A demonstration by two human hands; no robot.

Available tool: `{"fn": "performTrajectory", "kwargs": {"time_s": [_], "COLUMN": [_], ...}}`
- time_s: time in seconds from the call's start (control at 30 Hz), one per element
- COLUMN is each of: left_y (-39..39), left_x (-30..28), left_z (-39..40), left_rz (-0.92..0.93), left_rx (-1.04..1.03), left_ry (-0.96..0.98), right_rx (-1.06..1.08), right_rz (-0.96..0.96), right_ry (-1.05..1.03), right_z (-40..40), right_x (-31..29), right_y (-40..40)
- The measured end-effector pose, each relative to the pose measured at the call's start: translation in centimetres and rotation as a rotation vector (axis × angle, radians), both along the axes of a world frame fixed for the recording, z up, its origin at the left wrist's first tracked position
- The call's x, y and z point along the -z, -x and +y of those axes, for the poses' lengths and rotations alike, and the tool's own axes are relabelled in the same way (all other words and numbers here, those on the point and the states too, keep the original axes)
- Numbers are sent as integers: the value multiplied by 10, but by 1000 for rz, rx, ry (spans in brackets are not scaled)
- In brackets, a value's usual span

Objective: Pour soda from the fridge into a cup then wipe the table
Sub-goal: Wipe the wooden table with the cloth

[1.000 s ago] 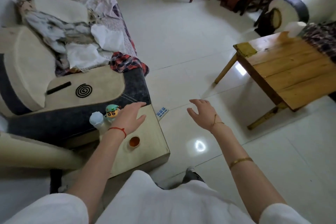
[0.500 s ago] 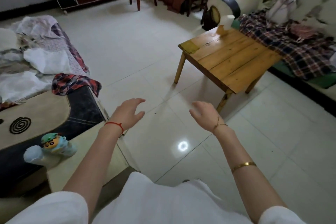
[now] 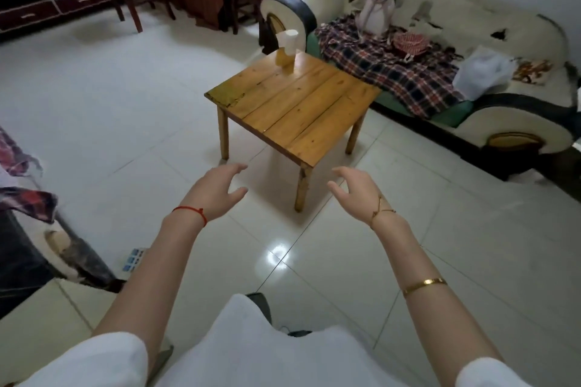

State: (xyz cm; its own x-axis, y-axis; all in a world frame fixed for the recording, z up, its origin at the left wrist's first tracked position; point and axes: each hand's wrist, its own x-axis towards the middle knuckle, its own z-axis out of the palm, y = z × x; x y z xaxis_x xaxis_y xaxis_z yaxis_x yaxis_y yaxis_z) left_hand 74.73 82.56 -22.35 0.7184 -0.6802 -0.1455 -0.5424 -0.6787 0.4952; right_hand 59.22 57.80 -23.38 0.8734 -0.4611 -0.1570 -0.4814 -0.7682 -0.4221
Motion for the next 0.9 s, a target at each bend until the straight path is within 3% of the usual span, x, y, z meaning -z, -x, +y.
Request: {"fn": "performTrajectory", "kwargs": {"time_s": [0.37,0.9], "left_y": [-30,-178], "left_x": [38,26], "left_z": [-147,-343], "left_rz": [34,29], "left_rx": [111,-16], "left_ry": [-51,-71], "right_rx": [95,-12], "right_rz": [28,4], "right_ry": [-53,-17], "right_z": [-126,-355], "right_x": [45,27], "right_y": [-18,-189]}}
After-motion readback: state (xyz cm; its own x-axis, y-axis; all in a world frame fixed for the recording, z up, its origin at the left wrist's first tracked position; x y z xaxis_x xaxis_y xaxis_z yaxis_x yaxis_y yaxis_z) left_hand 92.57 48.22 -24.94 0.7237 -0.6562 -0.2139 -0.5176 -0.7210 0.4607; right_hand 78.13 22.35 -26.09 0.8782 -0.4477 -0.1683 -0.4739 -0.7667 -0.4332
